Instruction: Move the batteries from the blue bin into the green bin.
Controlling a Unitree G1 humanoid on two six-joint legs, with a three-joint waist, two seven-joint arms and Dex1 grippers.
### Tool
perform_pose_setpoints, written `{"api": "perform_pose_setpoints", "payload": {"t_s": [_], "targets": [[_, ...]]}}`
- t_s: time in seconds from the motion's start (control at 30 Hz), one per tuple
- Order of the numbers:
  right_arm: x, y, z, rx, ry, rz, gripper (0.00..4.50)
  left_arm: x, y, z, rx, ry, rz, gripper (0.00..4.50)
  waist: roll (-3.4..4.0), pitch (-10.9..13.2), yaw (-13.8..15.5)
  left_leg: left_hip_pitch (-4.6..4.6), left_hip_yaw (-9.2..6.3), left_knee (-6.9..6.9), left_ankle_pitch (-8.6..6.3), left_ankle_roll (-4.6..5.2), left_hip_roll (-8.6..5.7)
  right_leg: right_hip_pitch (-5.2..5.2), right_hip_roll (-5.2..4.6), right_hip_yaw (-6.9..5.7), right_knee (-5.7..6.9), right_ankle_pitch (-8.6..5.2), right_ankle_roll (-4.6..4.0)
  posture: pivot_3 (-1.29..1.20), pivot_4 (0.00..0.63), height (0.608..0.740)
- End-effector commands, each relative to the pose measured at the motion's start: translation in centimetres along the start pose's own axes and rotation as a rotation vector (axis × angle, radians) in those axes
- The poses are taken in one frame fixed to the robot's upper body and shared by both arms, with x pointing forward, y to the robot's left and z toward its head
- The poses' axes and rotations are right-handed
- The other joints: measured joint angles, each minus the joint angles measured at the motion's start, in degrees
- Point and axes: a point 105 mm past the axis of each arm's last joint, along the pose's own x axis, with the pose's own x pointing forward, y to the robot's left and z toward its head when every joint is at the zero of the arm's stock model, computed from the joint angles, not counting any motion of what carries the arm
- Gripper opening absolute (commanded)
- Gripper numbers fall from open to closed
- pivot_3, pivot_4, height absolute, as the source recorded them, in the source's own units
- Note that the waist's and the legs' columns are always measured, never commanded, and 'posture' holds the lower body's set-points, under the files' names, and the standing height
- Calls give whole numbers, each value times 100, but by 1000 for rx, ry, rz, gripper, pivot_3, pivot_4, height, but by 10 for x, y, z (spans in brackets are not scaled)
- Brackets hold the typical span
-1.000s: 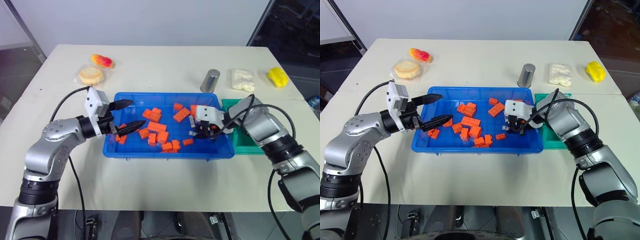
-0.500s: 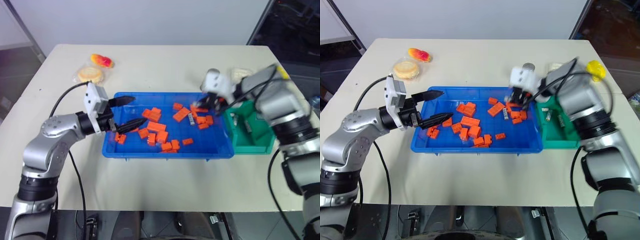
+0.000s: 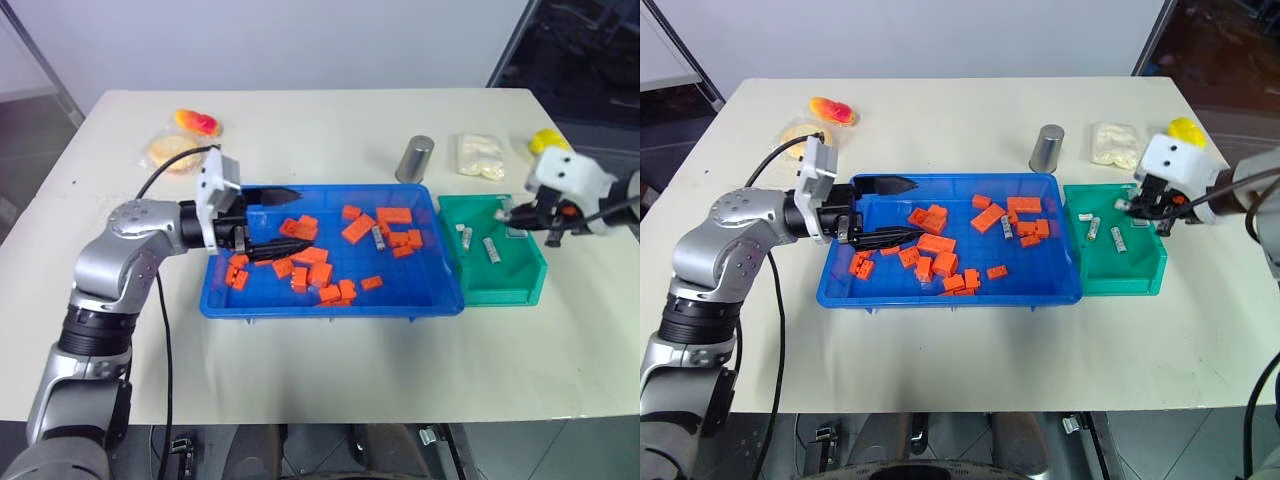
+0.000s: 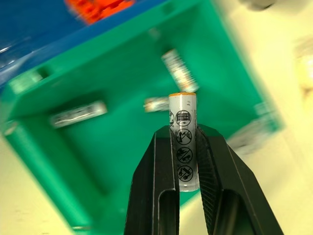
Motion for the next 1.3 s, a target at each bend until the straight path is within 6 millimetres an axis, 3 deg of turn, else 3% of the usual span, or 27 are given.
{"api": "perform_pose_setpoints", "payload": {"t_s": [0.03, 0.1, 0.27, 0.33, 0.4, 0.5, 0.6, 0.8, 0.93, 1.1, 1.3], "targets": [[-8, -9, 9, -9, -49, -70, 1044, 2, 0, 7, 44, -3, -20, 4500, 1, 0, -23, 0, 3, 1, 0, 0, -1, -1, -2, 3, 2, 0, 0, 0, 150, 740], [-5, -9, 9, -7, -52, -66, 1873, 1, 0, 7, 47, -1, -17, 4500, 1, 0, -19, 0, 0, 1, 0, 0, 0, 0, 0, 2, 2, 0, 0, 0, 150, 740], [-4, -19, 20, -28, -80, -121, 4446, -5, -1, 6, 46, 8, 13, 4500, 1, 1, -28, 0, -1, 1, 0, 0, 0, -1, 1, 2, 3, 0, 0, 0, 150, 740], [-5, -27, 31, -39, -112, -162, 4446, -8, 0, 5, 45, 12, 30, 4500, 1, 1, -24, 0, 1, 1, 0, 0, 0, -2, -1, 3, 4, 0, 0, 0, 150, 740], [1, -29, 60, -16, -227, -158, 4446, -12, 1, 4, 44, 19, 59, 4500, 3, 1, -41, 3, 3, -1, 0, 0, 2, -3, 0, 5, 5, 0, 0, 0, 150, 740], [15, -12, 107, 142, -457, -12, 4446, -18, 1, -2, 53, 48, 99, 4500, -1, 0, -75, 7, -1, -4, 0, 0, 8, -3, 7, 4, 9, 0, 0, 0, 150, 740], [34, 17, 129, 296, -547, 165, 4446, -20, -1, -5, 49, 57, 117, 4500, -1, 0, -37, 7, -14, -7, 1, -1, 9, -1, 12, 1, 17, -1, -2, 0, 150, 740], [73, 58, 123, 398, -455, 256, 4446, -24, -7, -7, 44, 58, 150, 4500, -2, 0, 157, -21, -20, 1, 0, -1, -7, -7, -9, -8, 2, 0, -1, 0, 150, 740], [86, 79, 117, 374, -392, 278, 4446, -26, -12, -9, 28, 53, 179, 4500, -2, 0, 146, -25, -20, 2, 0, 0, -9, -10, -10, -8, 2, 0, -1, 0, 150, 740], [96, 88, 109, 353, -331, 279, 4446, -25, -15, -12, 15, 45, 200, 4500, -2, 0, 107, -22, -19, 2, 0, 0, -5, -13, -3, -8, 6, 0, -1, 0, 150, 740], [102, 77, 104, 347, -304, 229, 4446, -23, -17, -16, 12, 50, 215, 4500, -2, 0, 114, -22, -19, 3, 0, 0, -3, -13, -1, -7, 5, 0, -1, 0, 150, 740]]}}
